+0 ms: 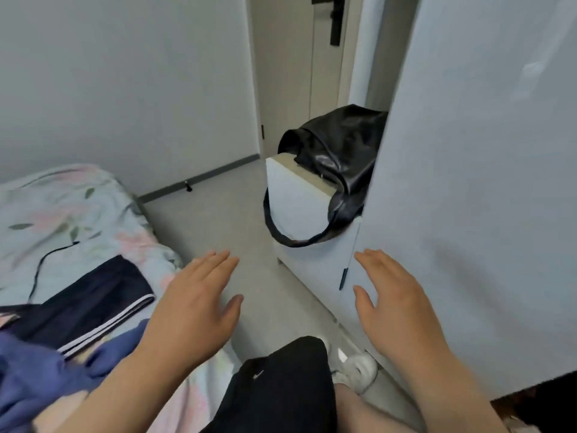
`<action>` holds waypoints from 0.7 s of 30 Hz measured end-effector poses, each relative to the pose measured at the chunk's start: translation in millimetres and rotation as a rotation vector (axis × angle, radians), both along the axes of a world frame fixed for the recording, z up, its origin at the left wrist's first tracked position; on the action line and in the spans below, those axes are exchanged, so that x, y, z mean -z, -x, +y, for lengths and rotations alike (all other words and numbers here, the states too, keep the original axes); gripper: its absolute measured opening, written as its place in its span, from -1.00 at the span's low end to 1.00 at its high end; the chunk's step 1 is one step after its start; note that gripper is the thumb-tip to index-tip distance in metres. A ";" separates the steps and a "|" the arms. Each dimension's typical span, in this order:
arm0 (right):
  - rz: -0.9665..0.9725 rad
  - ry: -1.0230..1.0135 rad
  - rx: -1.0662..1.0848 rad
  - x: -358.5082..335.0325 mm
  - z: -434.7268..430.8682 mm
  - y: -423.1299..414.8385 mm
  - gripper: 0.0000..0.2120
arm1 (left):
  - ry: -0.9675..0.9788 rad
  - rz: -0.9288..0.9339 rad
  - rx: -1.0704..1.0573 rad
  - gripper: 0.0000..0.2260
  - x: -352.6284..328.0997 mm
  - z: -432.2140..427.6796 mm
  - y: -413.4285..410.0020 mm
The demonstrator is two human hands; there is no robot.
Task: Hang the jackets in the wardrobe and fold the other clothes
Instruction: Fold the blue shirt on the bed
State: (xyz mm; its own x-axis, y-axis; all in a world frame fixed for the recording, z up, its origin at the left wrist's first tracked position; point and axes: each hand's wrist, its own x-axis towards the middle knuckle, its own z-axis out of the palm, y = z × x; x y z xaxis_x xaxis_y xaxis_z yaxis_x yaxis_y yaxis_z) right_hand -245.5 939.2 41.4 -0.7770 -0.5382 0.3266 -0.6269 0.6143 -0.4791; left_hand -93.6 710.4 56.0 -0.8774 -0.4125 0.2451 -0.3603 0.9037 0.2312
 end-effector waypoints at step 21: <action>-0.020 -0.143 -0.677 88.2 -247.7 -171.8 -0.52 | -0.129 -0.029 -0.557 -0.61 115.9 -157.3 -296.5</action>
